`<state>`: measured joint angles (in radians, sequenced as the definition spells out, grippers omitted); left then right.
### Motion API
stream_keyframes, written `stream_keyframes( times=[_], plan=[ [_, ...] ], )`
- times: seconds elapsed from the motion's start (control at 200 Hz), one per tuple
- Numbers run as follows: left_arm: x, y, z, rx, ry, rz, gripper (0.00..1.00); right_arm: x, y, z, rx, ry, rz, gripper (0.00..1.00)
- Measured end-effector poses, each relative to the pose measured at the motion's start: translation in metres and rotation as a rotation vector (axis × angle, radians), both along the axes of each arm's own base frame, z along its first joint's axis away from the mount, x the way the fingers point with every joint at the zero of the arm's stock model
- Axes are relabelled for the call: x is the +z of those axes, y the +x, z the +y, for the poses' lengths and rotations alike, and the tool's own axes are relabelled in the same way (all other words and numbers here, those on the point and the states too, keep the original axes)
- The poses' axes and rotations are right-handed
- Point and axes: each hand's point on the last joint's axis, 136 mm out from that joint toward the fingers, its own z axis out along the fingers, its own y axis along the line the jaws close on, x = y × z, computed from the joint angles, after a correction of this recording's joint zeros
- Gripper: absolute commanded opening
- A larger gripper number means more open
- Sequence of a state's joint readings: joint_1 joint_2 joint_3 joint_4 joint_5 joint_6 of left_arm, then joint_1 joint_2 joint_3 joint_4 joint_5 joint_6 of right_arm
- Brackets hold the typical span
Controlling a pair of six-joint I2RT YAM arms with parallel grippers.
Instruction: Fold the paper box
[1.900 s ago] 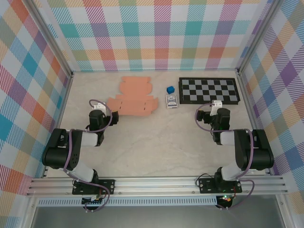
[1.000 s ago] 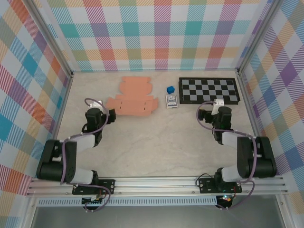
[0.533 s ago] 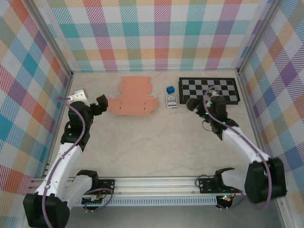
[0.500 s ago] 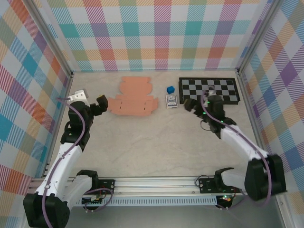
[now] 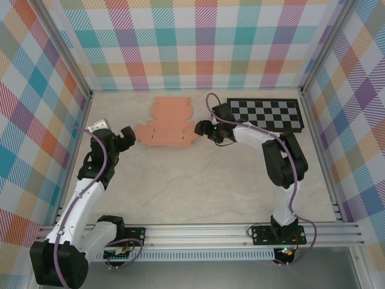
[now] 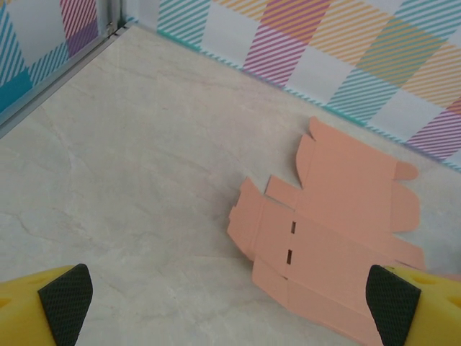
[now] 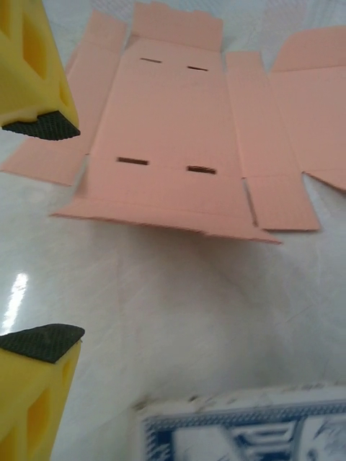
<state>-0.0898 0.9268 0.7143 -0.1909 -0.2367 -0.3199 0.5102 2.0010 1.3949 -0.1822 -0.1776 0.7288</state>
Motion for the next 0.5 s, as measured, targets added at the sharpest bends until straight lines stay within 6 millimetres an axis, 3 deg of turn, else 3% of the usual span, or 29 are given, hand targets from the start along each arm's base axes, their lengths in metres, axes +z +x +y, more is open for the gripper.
stream_keyframes(
  times=[0.18, 0.265, 0.305, 0.4, 0.5],
  plan=[
    [-0.007, -0.004, 0.005, 0.024, 0.016, 0.046, 1.0, -0.014, 0.017, 0.023, 0.031, -0.004, 0.02, 0.51],
    [-0.004, -0.004, 0.005, 0.024, 0.018, 0.05, 1.0, -0.027, 0.019, 0.031, 0.046, -0.015, 0.038, 0.2],
    [-0.003, -0.004, 0.005, 0.023, 0.021, 0.053, 1.0, -0.033, 0.019, 0.032, 0.066, -0.029, 0.04, 0.11],
    [0.005, -0.004, 0.005, 0.016, 0.032, 0.051, 1.0, -0.043, 0.016, 0.033, 0.113, -0.065, 0.047, 0.08],
    [0.021, -0.002, 0.005, 0.002, 0.055, 0.031, 1.0, -0.038, 0.008, 0.036, 0.237, -0.097, 0.016, 0.06]
  ],
)
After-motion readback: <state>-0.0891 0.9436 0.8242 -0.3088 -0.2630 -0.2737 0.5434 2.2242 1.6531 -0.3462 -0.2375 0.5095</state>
